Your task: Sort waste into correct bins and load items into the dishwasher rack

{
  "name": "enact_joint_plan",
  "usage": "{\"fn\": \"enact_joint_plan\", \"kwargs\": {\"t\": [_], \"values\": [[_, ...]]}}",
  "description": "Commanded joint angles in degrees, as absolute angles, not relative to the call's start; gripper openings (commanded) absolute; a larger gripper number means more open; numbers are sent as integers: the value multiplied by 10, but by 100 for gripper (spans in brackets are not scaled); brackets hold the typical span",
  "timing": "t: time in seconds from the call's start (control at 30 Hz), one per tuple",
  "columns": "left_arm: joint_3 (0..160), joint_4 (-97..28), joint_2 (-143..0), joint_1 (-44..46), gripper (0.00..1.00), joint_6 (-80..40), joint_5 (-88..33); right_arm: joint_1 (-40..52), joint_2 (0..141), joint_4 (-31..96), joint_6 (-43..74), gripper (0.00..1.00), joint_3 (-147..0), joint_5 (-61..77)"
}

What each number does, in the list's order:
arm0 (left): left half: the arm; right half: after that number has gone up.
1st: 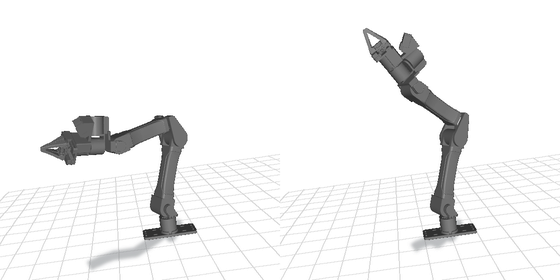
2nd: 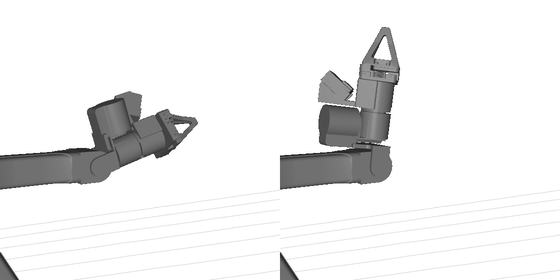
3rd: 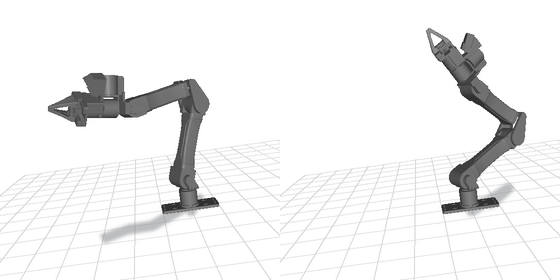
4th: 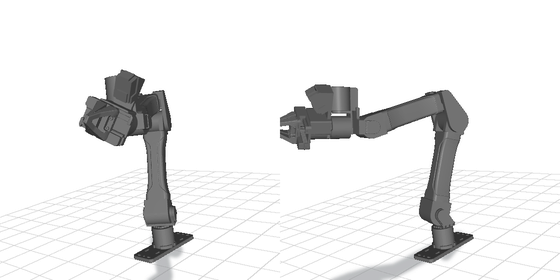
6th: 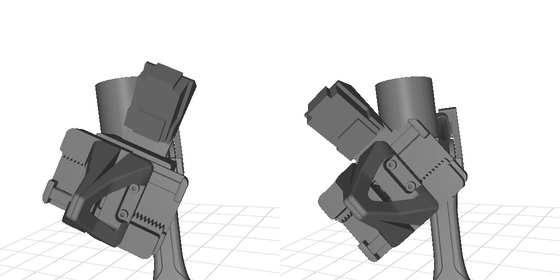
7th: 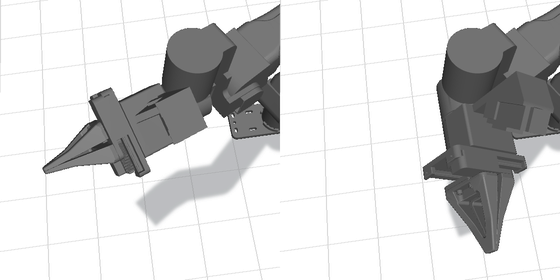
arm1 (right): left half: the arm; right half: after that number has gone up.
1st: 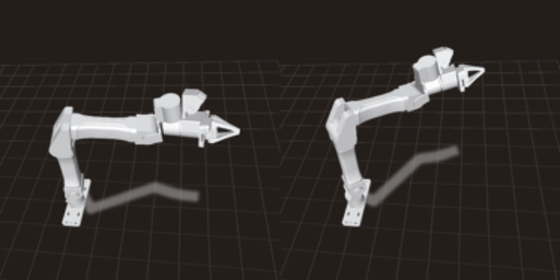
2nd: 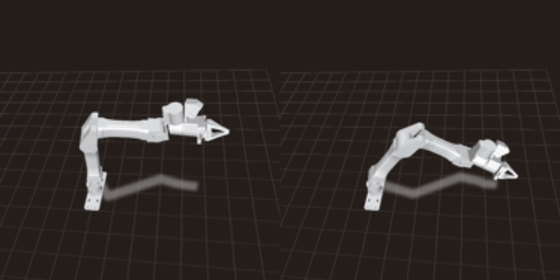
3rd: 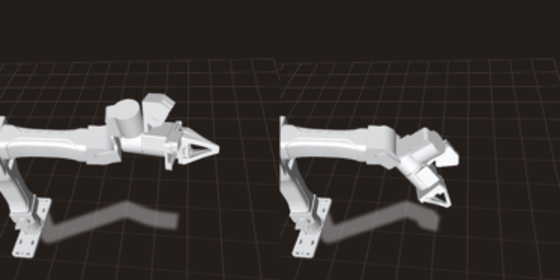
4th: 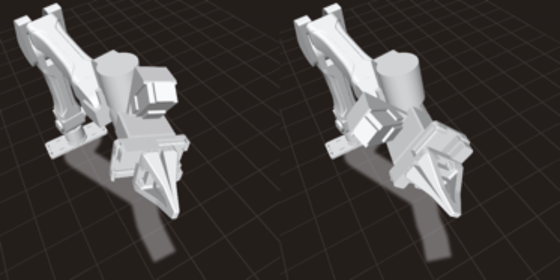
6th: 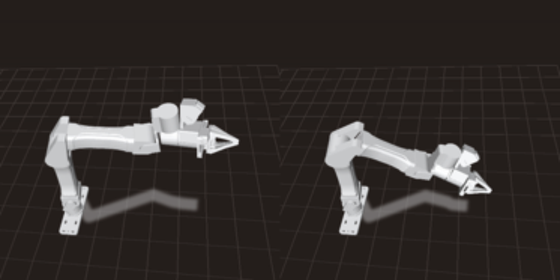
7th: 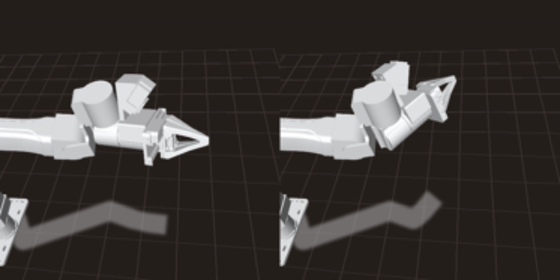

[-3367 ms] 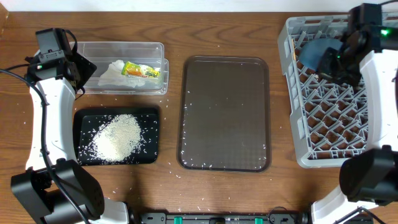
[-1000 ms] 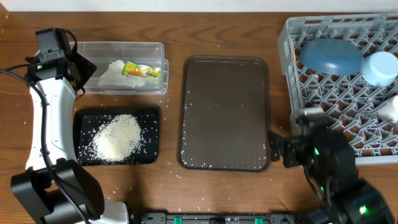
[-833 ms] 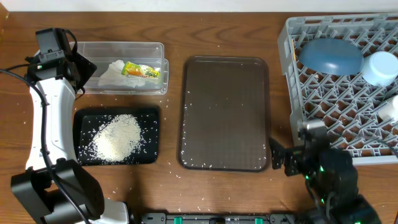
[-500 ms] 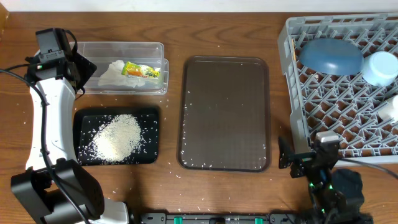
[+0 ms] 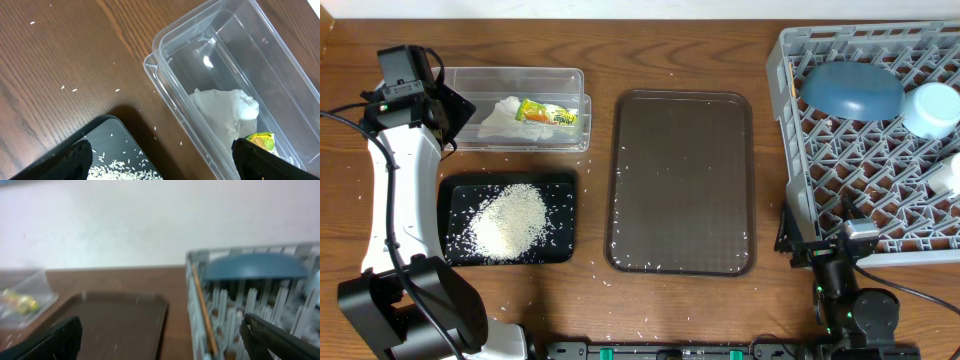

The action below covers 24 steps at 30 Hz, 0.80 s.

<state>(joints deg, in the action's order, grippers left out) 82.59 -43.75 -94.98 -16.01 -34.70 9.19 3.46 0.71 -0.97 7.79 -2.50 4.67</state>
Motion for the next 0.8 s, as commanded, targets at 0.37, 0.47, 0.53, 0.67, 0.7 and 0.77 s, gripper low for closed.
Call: {"fn": "enact_joint_plan", "kwargs": {"t": [0.37, 0.47, 0.53, 0.67, 0.7, 0.77], "values": [[829, -441, -941, -161, 92, -346, 95, 13, 3, 40, -34, 99, -3, 44], [829, -441, -941, -161, 92, -346, 95, 12, 3, 39, -44, 99, -3, 44], [829, -441, -941, -161, 92, -346, 95, 12, 3, 39, -44, 99, -3, 45], [829, -441, -941, -161, 92, -346, 95, 12, 3, 39, -44, 99, -3, 45], [829, -441, -941, -161, 92, -346, 95, 12, 3, 39, -44, 99, -3, 46], [829, -441, -941, -161, 92, -346, 95, 12, 3, 39, -44, 99, -3, 45]]}}
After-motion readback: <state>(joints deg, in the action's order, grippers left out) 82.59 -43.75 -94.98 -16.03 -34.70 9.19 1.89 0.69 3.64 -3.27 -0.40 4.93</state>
